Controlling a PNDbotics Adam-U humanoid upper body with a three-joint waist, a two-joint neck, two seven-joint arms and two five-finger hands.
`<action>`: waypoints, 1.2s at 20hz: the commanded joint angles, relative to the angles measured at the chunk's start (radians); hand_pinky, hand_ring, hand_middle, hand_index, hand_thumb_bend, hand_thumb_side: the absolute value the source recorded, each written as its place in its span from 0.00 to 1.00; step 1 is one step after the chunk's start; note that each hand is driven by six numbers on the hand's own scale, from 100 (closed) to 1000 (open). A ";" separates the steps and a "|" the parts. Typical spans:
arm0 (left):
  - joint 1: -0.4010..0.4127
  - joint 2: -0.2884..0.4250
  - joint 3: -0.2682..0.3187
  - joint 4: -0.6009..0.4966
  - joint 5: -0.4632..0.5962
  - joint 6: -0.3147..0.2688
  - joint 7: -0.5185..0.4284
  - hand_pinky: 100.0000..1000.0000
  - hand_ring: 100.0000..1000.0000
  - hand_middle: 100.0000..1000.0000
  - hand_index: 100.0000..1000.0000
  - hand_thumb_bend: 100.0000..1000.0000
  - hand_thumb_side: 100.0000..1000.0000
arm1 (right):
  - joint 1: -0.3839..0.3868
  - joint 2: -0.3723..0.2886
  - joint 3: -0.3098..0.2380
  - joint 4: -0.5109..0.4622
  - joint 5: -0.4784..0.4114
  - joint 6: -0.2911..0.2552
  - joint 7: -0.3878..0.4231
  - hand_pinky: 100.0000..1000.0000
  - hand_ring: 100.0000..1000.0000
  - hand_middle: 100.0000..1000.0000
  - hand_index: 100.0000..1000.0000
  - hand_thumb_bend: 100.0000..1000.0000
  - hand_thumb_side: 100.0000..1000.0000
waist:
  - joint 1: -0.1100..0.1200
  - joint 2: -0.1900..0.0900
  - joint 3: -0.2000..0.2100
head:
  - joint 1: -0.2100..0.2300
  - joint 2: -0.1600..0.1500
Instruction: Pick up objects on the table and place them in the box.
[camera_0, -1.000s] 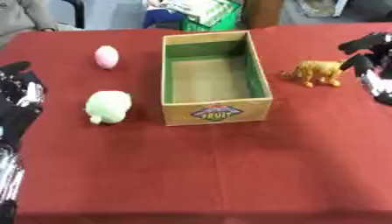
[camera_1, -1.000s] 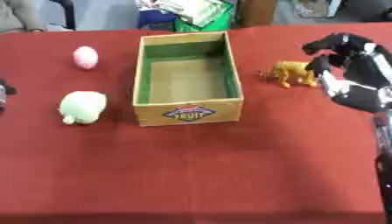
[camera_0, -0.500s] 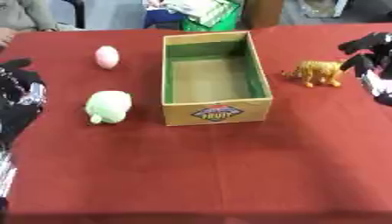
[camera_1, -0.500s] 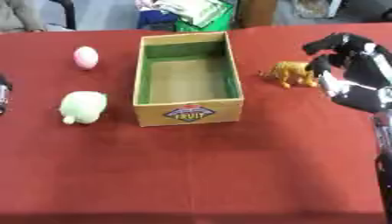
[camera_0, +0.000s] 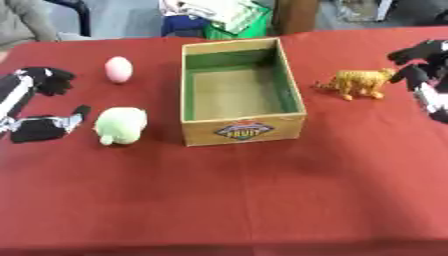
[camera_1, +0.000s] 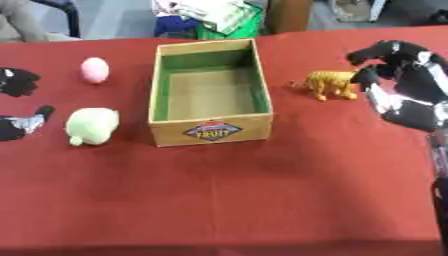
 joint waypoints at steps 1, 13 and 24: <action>-0.061 0.047 -0.037 0.047 -0.053 -0.002 -0.039 0.72 0.67 0.63 0.78 0.40 0.19 | -0.009 -0.017 0.001 -0.013 -0.005 0.000 0.005 0.53 0.75 0.55 0.65 0.00 0.11 | 0.001 -0.015 -0.005 | 0.007 0.005; -0.264 -0.061 -0.152 0.316 -0.233 -0.072 -0.143 0.73 0.69 0.69 0.78 0.44 0.23 | -0.010 -0.012 0.007 -0.010 -0.007 -0.001 0.011 0.53 0.75 0.55 0.65 0.00 0.12 | -0.003 -0.015 -0.027 | 0.021 0.005; -0.318 -0.141 -0.170 0.484 -0.306 -0.139 -0.244 0.62 0.50 0.50 0.69 0.41 0.25 | -0.011 -0.008 0.009 -0.008 -0.007 -0.003 0.013 0.53 0.75 0.55 0.65 0.00 0.12 | -0.008 -0.015 -0.037 | 0.029 0.005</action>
